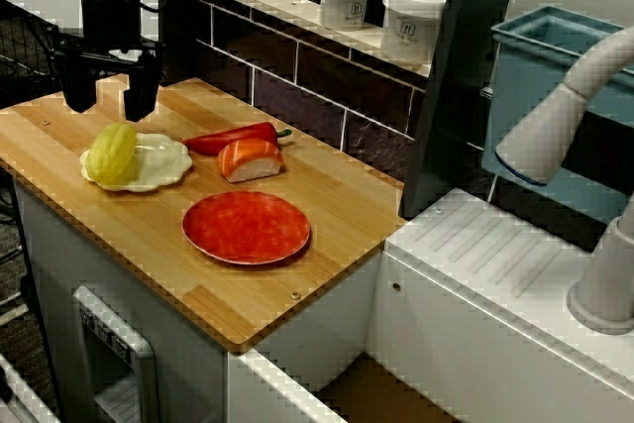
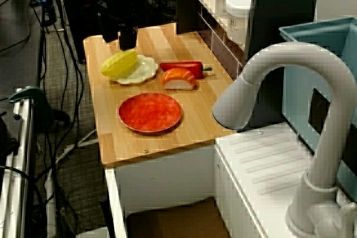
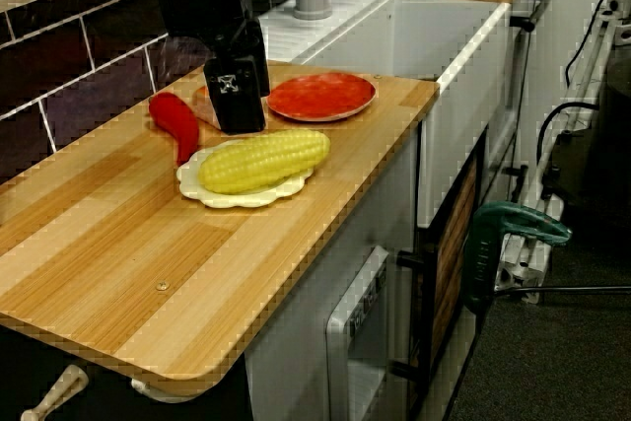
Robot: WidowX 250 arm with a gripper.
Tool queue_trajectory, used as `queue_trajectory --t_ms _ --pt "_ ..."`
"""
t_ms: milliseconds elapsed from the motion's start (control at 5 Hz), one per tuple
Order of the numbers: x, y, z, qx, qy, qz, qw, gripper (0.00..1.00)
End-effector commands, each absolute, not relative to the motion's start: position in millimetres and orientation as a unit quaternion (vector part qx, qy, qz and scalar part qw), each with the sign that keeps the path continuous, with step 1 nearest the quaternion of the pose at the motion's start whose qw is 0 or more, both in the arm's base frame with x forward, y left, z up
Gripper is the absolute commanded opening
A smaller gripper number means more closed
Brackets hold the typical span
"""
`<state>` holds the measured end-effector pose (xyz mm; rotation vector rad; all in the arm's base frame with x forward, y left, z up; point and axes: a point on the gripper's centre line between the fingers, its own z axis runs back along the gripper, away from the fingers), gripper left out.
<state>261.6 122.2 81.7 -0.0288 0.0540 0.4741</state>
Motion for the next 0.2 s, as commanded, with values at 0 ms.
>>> queue_trajectory --t_ms 0 --pt "273.7 110.4 97.2 0.011 -0.066 -0.012 0.998 1.0"
